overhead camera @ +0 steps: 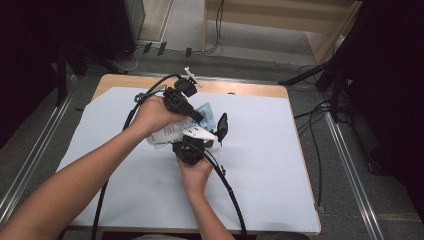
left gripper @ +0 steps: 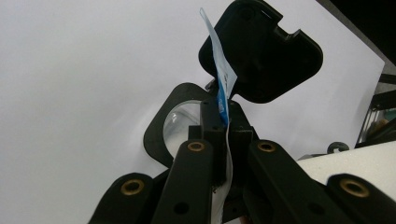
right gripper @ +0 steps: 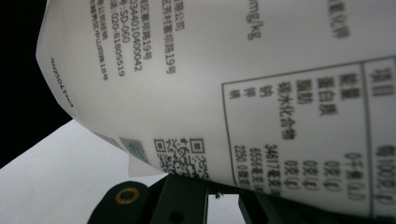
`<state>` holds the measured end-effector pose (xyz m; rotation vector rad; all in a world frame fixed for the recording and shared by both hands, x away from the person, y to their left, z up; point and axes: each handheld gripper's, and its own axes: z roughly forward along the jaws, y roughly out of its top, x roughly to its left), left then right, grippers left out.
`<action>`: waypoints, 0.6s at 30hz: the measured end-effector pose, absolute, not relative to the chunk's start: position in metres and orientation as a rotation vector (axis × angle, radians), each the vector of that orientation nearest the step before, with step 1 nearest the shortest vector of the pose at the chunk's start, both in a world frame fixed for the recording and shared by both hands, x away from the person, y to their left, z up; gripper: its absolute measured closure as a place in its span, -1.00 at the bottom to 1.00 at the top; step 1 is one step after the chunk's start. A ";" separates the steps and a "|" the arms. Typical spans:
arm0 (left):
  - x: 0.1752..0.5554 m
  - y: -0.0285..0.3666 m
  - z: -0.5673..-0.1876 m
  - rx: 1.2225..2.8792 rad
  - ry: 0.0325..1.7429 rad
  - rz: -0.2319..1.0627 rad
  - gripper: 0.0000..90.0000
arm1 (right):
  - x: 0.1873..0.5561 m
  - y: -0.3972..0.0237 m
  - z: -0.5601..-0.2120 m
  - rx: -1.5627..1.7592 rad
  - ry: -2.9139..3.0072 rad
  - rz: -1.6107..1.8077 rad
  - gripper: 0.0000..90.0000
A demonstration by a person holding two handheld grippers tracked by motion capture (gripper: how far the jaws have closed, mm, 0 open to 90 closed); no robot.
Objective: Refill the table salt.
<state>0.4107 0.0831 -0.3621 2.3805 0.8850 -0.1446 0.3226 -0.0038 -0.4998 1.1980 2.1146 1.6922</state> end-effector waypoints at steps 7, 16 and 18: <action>0.412 0.080 -0.362 2.401 0.881 -0.159 1.00 | 0.322 -0.004 -0.499 1.202 2.112 1.706 1.00; 0.414 0.075 -0.362 2.412 0.887 -0.161 1.00 | 0.324 -0.005 -0.498 1.216 2.092 1.739 1.00; 0.414 0.075 -0.362 2.412 0.886 -0.164 1.00 | 0.324 -0.005 -0.497 1.219 2.094 1.739 1.00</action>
